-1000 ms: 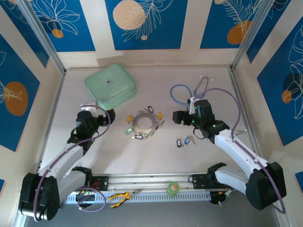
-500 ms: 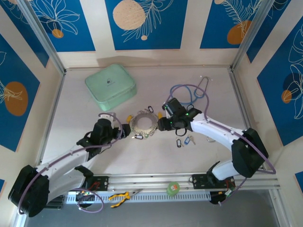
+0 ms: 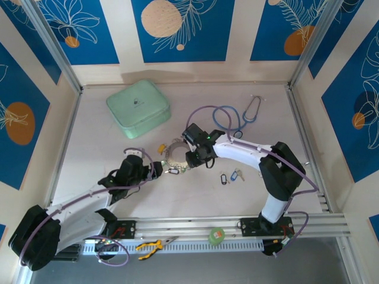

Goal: Put the keys on the keyring

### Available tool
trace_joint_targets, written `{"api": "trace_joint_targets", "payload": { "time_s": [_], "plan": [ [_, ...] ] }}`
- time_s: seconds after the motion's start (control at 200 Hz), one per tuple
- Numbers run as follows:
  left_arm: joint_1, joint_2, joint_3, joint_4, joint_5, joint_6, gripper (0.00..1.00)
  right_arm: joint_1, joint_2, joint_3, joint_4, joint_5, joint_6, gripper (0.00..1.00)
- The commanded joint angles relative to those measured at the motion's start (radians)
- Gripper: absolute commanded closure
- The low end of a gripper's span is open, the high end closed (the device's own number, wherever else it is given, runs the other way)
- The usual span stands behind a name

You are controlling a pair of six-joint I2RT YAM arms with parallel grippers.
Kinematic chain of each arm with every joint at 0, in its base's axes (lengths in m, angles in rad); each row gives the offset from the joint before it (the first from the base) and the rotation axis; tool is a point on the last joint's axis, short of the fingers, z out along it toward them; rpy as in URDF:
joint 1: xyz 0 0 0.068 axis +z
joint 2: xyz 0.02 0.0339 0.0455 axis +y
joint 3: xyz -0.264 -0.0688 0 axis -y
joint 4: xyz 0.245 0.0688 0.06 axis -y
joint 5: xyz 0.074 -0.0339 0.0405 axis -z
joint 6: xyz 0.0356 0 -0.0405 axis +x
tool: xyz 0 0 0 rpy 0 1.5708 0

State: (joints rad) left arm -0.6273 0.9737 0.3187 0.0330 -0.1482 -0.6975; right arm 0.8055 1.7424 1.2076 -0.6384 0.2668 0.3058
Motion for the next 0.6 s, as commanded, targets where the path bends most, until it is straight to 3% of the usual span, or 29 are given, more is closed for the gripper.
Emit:
{"api": "trace_joint_targets", "payload": {
  "time_s": [0.0, 0.26, 0.59],
  "plan": [
    [-0.011, -0.028, 0.03, -0.016, -0.037, 0.033, 0.14, 0.013, 0.042, 0.062, -0.087, 0.032, -0.115, 0.63],
    [-0.012, -0.073, 0.016, -0.021, -0.059, 0.05, 0.14, 0.039, 0.124, 0.14, -0.15, 0.129, -0.166, 0.66],
    [-0.011, -0.123, 0.003, -0.052, -0.074, 0.056, 0.14, 0.06, 0.194, 0.201, -0.175, 0.146, -0.19, 0.69]
  ]
}}
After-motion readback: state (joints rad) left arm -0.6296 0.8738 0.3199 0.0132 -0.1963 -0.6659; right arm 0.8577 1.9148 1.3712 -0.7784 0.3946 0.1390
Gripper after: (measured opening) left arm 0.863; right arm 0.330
